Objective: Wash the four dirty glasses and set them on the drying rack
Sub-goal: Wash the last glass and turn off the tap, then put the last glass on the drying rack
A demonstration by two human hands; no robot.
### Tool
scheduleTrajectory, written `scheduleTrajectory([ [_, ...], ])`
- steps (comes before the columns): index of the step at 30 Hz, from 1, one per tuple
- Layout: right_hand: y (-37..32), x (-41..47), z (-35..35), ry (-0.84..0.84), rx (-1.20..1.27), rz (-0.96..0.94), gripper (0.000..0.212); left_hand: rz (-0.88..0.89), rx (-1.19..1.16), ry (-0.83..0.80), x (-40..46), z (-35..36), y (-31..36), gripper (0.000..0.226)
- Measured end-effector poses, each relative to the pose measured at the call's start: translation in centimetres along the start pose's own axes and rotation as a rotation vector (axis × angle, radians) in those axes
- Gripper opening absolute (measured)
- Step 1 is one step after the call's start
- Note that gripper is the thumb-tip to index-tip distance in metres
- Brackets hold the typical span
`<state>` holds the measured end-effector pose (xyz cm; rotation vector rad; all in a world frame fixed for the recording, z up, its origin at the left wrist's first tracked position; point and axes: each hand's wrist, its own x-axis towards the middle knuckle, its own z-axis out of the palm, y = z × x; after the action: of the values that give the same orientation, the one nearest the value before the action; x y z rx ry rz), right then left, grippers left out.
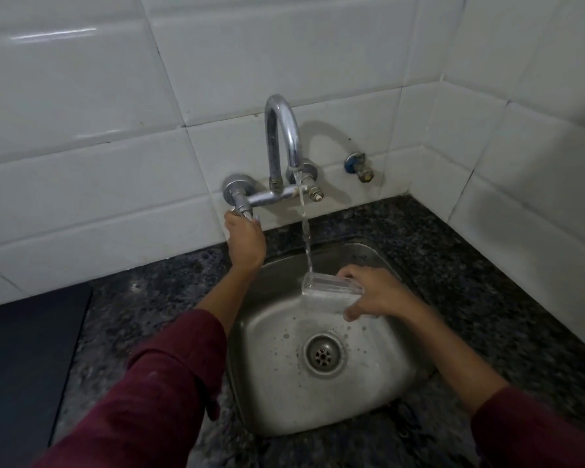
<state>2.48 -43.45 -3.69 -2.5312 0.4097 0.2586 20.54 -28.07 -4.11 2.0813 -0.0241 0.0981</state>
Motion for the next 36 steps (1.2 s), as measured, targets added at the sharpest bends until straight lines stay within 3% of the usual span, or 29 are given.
scheduleTrajectory([
  [6, -0.7, -0.5, -0.3, 0.026, -0.113, 0.052, 0.066, 0.005, 0.028, 0.0, 0.2, 0.0, -0.2, 0.036],
  [16, -4.0, -1.7, -2.3, 0.024, -0.532, -0.078, 0.068, -0.011, 0.07, 0.005, -0.1, 0.0, 0.0, 0.034],
  [20, -4.7, -2.1, -2.6, 0.065, -0.506, -0.154, 0.076, -0.008, 0.114, -0.001, -0.3, -0.3, 0.1, 0.035],
  [25, -4.8, -2.7, -2.5, 0.083, -0.469, -0.202, 0.068, 0.206, 0.394, -0.025, -0.5, -0.5, 0.3, 0.039],
  [29, -4.7, -3.1, -2.1, 0.075, -0.438, -0.222, 0.067, 0.234, 0.424, -0.056, -0.6, -1.2, 0.2, 0.036],
  [33, -4.9, -3.9, -2.0, 0.039, -0.342, -0.235, 0.069, 0.11, 0.484, -0.204, -2.2, -2.2, -0.4, 0.048],
  [36, -5.4, -4.2, -1.9, 0.035, -0.266, -0.262, 0.072, 0.119, 0.698, -0.49, -5.4, -3.5, -2.0, 0.059],
])
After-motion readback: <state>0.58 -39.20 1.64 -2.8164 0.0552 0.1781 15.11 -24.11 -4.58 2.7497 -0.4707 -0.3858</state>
